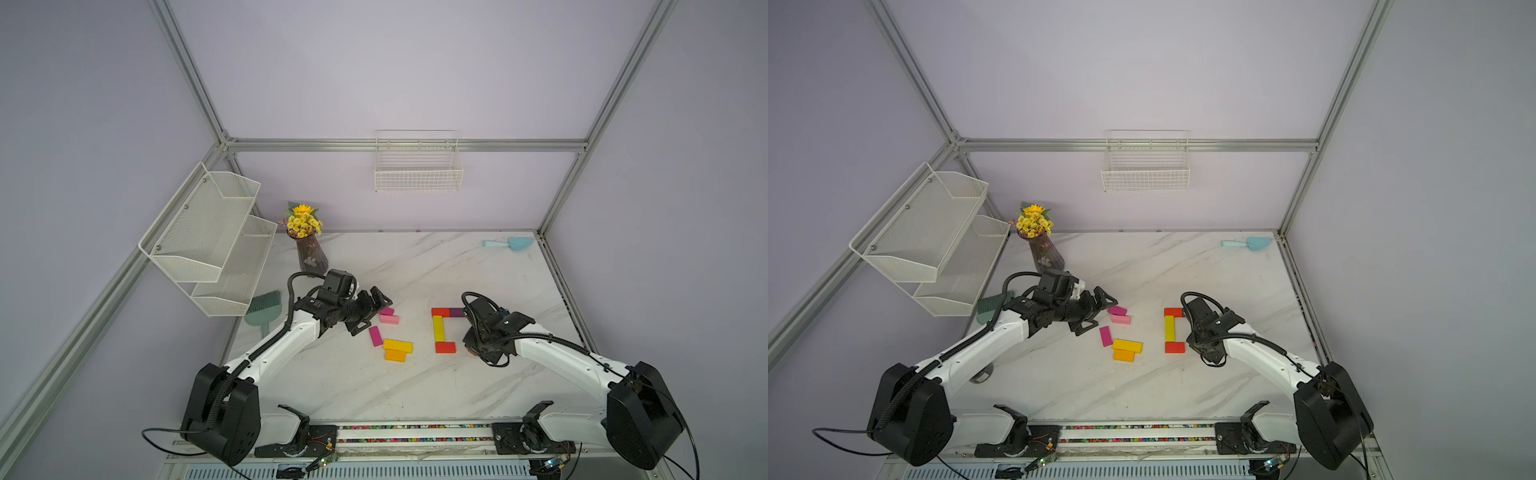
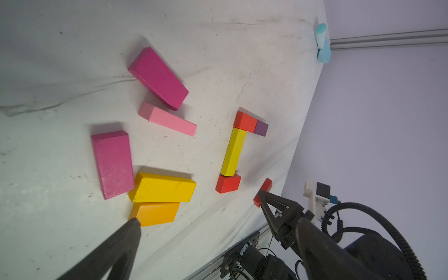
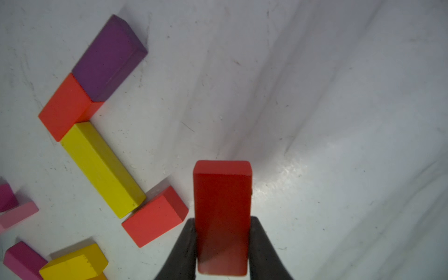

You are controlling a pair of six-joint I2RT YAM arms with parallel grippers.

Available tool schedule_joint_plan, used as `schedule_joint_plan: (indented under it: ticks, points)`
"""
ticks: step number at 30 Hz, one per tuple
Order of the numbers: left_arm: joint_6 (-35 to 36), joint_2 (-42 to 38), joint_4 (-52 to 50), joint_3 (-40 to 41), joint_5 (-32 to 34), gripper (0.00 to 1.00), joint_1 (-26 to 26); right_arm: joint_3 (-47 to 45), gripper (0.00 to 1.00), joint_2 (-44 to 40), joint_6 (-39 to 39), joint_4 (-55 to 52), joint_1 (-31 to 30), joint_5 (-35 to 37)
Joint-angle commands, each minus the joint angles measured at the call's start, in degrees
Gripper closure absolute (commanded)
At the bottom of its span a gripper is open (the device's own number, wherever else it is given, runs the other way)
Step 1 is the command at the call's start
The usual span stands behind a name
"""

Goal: Assemble the letter c with building blocks
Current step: Place the building block at the center of the board.

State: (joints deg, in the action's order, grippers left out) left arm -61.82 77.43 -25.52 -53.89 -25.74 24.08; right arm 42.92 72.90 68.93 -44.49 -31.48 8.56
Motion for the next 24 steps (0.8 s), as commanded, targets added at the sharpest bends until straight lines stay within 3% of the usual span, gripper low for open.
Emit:
schedule_joint_plan:
  ticks: [1, 9, 24]
  points:
    - [-0.97, 1.58, 2.45, -2.73, 0.07, 0.0, 2.36, -1.84, 0.83, -1.19, 2.88, 0.8, 0.37, 0.33]
    - [-0.98, 6.61, 2.5, -5.76, -0.27, 0.0, 5.18, -2.57, 0.82, 1.03, 3.04, 3.69, 0.45, 0.05]
    - [-0.4, 8.56, 2.36, -6.81, -0.72, 0.0, 5.28, -1.52, 0.79, 8.03, 1.97, 7.28, 1.49, -0.71]
